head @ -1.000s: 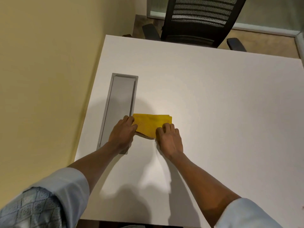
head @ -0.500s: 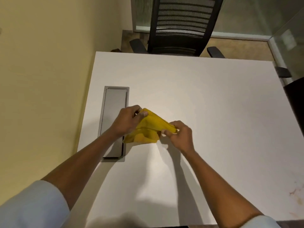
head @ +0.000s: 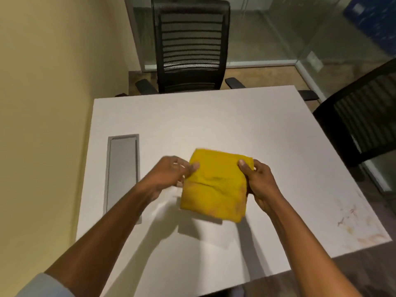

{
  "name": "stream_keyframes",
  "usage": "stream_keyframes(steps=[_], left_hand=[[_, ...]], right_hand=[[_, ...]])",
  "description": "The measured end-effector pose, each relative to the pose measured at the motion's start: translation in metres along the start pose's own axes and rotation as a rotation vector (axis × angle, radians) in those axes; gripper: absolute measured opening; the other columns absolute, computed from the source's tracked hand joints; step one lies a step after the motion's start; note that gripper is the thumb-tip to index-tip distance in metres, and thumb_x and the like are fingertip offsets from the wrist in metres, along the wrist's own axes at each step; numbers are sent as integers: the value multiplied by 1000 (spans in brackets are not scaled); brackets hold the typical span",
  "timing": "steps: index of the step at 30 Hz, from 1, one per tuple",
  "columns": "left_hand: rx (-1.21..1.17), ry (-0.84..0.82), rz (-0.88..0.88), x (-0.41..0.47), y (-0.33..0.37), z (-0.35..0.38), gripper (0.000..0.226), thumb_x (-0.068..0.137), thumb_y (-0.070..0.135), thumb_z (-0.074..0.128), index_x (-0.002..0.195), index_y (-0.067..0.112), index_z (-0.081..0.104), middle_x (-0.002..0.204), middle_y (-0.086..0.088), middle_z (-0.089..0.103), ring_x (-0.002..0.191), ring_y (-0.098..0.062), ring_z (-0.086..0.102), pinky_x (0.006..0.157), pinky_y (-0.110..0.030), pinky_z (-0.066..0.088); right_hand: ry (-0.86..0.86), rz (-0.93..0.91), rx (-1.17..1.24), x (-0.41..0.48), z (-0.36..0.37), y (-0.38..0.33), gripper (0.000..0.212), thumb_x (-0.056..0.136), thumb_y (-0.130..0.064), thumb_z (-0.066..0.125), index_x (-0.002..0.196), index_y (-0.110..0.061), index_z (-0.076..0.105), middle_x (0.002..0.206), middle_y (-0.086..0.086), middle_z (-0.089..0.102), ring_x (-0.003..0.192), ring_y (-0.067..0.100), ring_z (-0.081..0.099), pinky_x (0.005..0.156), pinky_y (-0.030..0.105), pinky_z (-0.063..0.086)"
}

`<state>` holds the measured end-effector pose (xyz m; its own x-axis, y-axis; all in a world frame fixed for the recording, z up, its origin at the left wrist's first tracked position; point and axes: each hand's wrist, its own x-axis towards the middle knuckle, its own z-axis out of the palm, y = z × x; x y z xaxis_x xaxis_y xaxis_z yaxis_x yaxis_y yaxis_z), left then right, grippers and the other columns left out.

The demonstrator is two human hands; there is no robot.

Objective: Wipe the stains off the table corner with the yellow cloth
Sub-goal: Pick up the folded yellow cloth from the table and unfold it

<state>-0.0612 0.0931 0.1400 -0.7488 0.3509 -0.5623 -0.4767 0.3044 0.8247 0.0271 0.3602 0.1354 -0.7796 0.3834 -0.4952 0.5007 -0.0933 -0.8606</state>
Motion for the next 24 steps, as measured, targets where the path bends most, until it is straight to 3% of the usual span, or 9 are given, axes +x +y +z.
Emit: stream_keyframes(steps=[3,6,8,10,13,16,18,21,24], left_hand=[[3,18,-19,-12,-22,46,51,87,6,94,131,1,69,95,-13,75,83,-25,73,84,-41,59],[53,59,101,-26,-32,87,61,88,3,92,139,22,66,95,-9,75,83,-23,73,88,-45,61],[81,67,203,-35,-33,115,51,90,3,90,129,32,76,95,-7,76,80,-22,70,86,-47,61],[99,94,240,-44,-33,142,35,93,2,84,109,33,87,97,1,81,89,-22,73,92,-47,61],[101,151,227,-60,-31,189,31,96,0,80,95,29,91,102,8,87,110,-20,79,103,-44,62],[139,142,210,-73,-33,230,26,89,5,90,98,30,90,89,5,83,90,-20,75,91,-42,62],[194,95,204,-82,-32,256,36,82,5,96,104,32,89,91,0,82,88,-23,74,88,-44,65],[323,63,240,-96,-33,291,48,75,1,98,108,34,87,106,0,83,92,-22,73,87,-46,65],[437,69,321,-106,-36,322,51,74,3,100,112,33,86,107,5,81,94,-18,72,82,-34,61]], right_hand=[[32,144,43,-24,-43,14,53,94,-31,83,137,-6,63,115,16,76,90,26,75,76,42,64],[18,136,85,-49,-88,39,96,77,-15,96,155,-26,42,129,8,64,109,26,71,91,46,64],[-17,58,5,-68,-115,56,109,69,-8,100,156,-35,42,137,6,59,115,25,70,91,44,65],[-42,-37,-151,-84,-136,70,105,63,-8,103,148,-45,52,145,3,51,116,22,67,86,40,67],[-30,-156,-350,-108,-165,92,92,59,-9,104,137,-41,67,161,10,41,137,30,59,107,47,60],[34,-161,-509,-126,-190,116,82,63,-15,103,136,-28,68,177,5,10,141,30,56,104,23,52],[90,-152,-571,-138,-210,132,80,68,-17,102,140,-22,66,179,4,2,139,27,58,100,13,44],[206,-200,-585,-154,-240,147,64,77,-7,95,134,-21,72,178,6,13,142,24,56,102,14,39],[308,-241,-497,-169,-273,159,58,78,0,92,128,-25,75,168,3,31,129,13,55,102,15,44]])
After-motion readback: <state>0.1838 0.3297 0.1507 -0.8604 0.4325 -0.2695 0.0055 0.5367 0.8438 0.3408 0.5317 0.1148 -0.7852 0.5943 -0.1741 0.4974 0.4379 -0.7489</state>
